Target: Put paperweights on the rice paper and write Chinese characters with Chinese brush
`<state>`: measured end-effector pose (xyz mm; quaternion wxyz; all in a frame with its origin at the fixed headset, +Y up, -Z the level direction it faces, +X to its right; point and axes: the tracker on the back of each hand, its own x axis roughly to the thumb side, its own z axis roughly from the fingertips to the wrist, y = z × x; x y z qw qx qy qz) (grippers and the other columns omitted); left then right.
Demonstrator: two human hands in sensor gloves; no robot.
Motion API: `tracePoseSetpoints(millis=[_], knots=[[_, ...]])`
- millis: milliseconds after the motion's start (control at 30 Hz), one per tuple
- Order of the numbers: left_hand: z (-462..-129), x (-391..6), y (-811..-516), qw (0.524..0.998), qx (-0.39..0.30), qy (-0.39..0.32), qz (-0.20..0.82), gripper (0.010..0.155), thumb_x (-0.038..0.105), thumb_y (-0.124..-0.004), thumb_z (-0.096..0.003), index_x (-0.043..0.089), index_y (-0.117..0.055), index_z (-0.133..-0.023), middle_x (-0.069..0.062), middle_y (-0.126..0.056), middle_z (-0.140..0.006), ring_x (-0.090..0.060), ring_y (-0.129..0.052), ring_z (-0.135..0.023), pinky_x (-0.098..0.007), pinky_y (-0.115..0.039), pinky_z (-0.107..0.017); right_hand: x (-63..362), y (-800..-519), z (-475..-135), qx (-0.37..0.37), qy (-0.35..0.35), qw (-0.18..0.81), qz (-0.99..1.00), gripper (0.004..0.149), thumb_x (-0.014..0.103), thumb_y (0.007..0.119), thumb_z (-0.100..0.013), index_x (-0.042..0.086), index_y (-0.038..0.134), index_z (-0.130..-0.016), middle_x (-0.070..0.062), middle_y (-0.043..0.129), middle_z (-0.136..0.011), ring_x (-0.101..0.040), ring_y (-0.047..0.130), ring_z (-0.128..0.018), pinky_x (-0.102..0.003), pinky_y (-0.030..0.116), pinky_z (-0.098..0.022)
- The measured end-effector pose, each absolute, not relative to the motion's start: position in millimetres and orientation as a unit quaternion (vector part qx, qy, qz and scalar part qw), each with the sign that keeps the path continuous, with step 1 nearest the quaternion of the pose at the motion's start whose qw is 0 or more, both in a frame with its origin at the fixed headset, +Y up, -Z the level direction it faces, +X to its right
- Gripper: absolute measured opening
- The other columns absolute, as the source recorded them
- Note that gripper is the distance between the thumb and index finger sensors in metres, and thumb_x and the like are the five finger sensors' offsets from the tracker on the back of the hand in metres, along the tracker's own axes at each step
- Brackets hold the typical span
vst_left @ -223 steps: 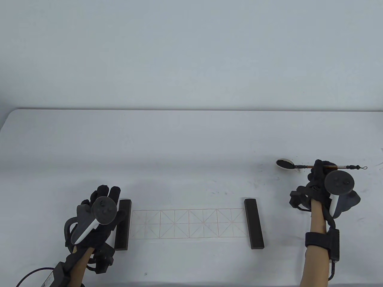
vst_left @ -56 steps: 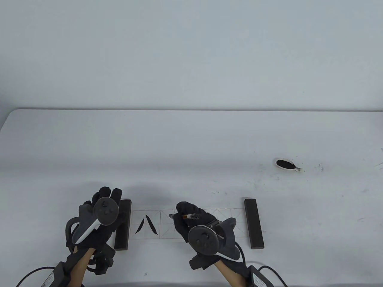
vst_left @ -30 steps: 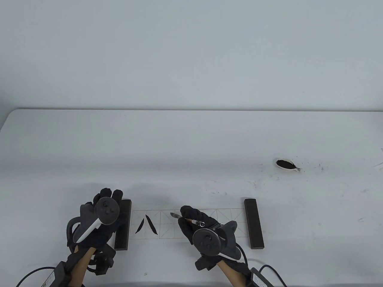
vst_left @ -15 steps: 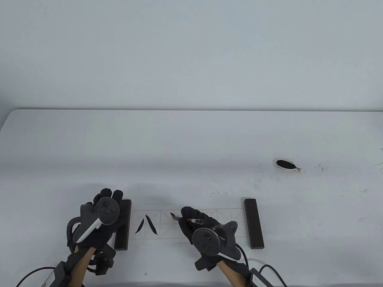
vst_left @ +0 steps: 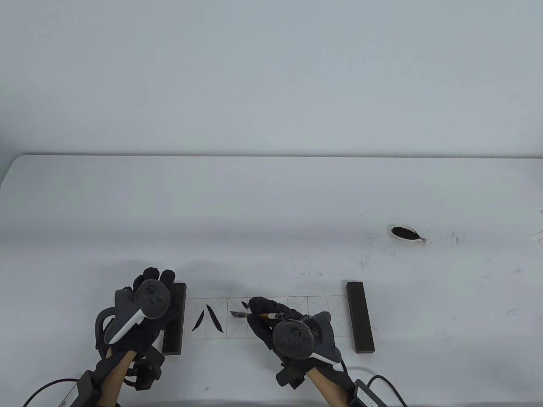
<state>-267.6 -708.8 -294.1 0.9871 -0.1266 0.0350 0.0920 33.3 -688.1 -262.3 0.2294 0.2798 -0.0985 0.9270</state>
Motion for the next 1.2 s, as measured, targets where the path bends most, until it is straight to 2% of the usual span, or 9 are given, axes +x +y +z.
tracePoseSetpoints(millis=[167,367,500,567,700,1200], knots=[[-294.0,-267.9,-708.6,0.987,-0.131,0.033,0.091,0.08,0.053,-0.058,-0.053,0.038,-0.016,-0.119,-0.007,-0.011,-0.129,-0.038,-0.022,-0.122,-0.057,-0.02,-0.087,34.6,-686.2,-261.8,0.264,-0.111,0.225,0.931,0.044,0.036,0.067,-0.056,0.006,0.072,-0.089,-0.015,0.094,-0.075,-0.026,0.099,-0.056,-0.035,0.087,-0.038],[-294.0,-267.0,-709.1,0.986,-0.132,0.035,0.092,0.08,0.053,-0.058,-0.0531,0.038,-0.016,-0.119,-0.007,-0.011,-0.129,-0.038,-0.022,-0.122,-0.057,-0.02,-0.087,45.0,-678.5,-258.5,0.209,-0.166,0.157,0.951,0.043,0.037,0.068,-0.056,0.007,0.076,-0.085,-0.014,0.097,-0.068,-0.024,0.101,-0.049,-0.033,0.087,-0.032],[-294.2,-266.8,-709.4,0.986,-0.134,0.035,0.093,0.08,0.053,-0.058,-0.053,0.038,-0.016,-0.119,-0.007,-0.011,-0.128,-0.037,-0.023,-0.123,-0.057,-0.02,-0.087,46.8,-678.3,-257.8,0.198,-0.17,0.153,0.953,0.042,0.037,0.068,-0.056,0.007,0.077,-0.084,-0.014,0.097,-0.067,-0.024,0.102,-0.047,-0.032,0.088,-0.031],[-294.2,-266.7,-709.4,0.986,-0.134,0.035,0.093,0.08,0.053,-0.058,-0.0531,0.038,-0.016,-0.119,-0.007,-0.011,-0.128,-0.037,-0.023,-0.122,-0.057,-0.02,-0.087,46.8,-678.3,-255.9,0.207,-0.186,0.173,0.945,0.043,0.037,0.068,-0.056,0.007,0.077,-0.084,-0.014,0.097,-0.067,-0.024,0.102,-0.047,-0.032,0.088,-0.031],[-294.5,-267.0,-709.4,0.986,-0.133,0.036,0.093,0.08,0.053,-0.058,-0.053,0.038,-0.016,-0.119,-0.007,-0.011,-0.128,-0.038,-0.023,-0.122,-0.057,-0.02,-0.087,41.7,-679.7,-253.0,0.233,-0.172,0.208,0.934,0.043,0.037,0.067,-0.056,0.006,0.076,-0.085,-0.014,0.096,-0.069,-0.024,0.101,-0.049,-0.032,0.088,-0.032],[-295.2,-266.5,-710.6,0.986,-0.135,0.033,0.091,0.08,0.053,-0.058,-0.053,0.038,-0.016,-0.119,-0.007,-0.011,-0.128,-0.037,-0.023,-0.122,-0.057,-0.02,-0.087,33.8,-685.6,-250.5,0.26,-0.138,0.197,0.935,0.044,0.036,0.067,-0.056,0.006,0.075,-0.087,-0.015,0.096,-0.07,-0.025,0.101,-0.051,-0.033,0.087,-0.034]])
